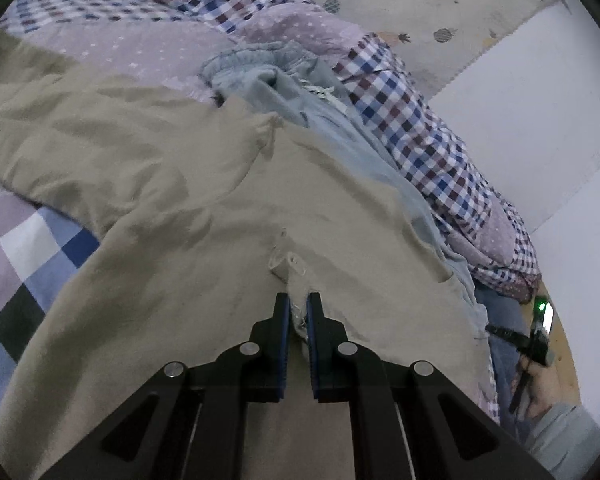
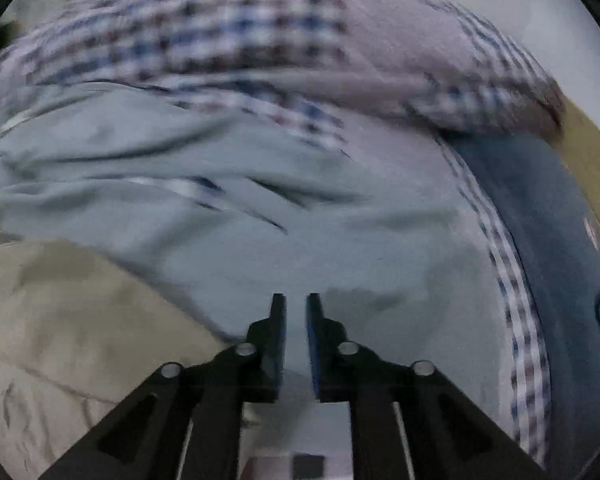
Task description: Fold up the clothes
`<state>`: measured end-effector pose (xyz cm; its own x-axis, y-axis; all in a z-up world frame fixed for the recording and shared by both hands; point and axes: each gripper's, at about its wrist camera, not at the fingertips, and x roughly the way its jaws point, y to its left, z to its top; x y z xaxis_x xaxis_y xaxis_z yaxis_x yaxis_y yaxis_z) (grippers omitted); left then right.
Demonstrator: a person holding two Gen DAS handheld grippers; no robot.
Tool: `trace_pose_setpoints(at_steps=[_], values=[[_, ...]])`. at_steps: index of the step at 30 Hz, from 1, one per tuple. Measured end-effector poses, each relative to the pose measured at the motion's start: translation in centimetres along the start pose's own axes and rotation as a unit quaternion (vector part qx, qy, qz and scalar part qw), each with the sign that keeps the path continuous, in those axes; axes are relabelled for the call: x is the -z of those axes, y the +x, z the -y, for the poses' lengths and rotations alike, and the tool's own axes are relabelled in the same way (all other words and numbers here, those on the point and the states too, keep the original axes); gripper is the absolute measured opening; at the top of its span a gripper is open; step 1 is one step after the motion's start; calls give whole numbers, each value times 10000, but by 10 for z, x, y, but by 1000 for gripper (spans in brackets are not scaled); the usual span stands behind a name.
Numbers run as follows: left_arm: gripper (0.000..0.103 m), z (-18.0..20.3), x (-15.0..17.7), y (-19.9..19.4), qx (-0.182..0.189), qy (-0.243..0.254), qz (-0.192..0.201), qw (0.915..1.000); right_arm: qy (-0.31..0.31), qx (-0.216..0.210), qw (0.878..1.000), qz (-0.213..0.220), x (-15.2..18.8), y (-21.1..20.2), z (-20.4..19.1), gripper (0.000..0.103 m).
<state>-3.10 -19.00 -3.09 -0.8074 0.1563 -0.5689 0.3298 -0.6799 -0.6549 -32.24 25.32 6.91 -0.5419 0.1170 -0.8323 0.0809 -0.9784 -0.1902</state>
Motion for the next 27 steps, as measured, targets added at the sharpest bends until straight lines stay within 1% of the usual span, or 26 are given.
trace_pose_setpoints(at_steps=[1, 2, 3, 4, 5, 7, 8, 10, 14, 15, 16, 18, 21, 24, 27], values=[[7, -1, 0, 1, -17, -29, -24, 10000, 173, -110, 9998, -51, 4, 1, 9, 21], [7, -1, 0, 0, -27, -12, -30, 10000, 333, -271, 9991, -74, 9, 0, 18, 25], [7, 0, 0, 0, -37, 7, -36, 10000, 460, -449, 9979, -55, 12, -3, 25, 37], [7, 0, 0, 0, -42, 5, -39, 10000, 577, -632, 9963, -22, 16, -6, 31, 42], [7, 0, 0, 0, -39, -4, -38, 10000, 655, -860, 9941, 27, 17, -8, 34, 45], [7, -1, 0, 1, -57, -35, -49, 10000, 691, -1247, 9898, 36, 15, -13, 37, 47], [7, -1, 0, 1, -66, -50, -55, 10000, 672, -1269, 9896, 18, 15, -15, 36, 48], [7, -1, -1, 2, -88, -59, -59, 9999, 630, -1198, 9908, -51, 15, -17, 33, 49], [7, -1, -1, 1, -103, -53, -59, 9999, 573, -1431, 9880, -75, 18, -18, 24, 49], [7, -1, -1, 0, -100, -60, -56, 9999, 508, -1408, 9887, -88, 20, -17, 20, 49], [7, -1, -1, 0, -96, -68, -54, 9999, 429, -1357, 9898, -105, 21, -16, 16, 49], [7, -1, -2, -1, -81, -73, -52, 9999, 385, -1099, 9931, -142, 23, -14, 9, 49], [7, -4, -3, 0, -32, -157, -109, 9998, 431, -863, 9953, -48, 23, -22, 0, 49], [7, -13, -4, 2, 151, -453, -314, 9984, 138, -1190, 9927, 155, 25, -47, -30, 49], [9, -18, -6, 2, 298, -662, -468, 9963, -377, -1854, 9815, 284, 31, -81, -88, 50]])
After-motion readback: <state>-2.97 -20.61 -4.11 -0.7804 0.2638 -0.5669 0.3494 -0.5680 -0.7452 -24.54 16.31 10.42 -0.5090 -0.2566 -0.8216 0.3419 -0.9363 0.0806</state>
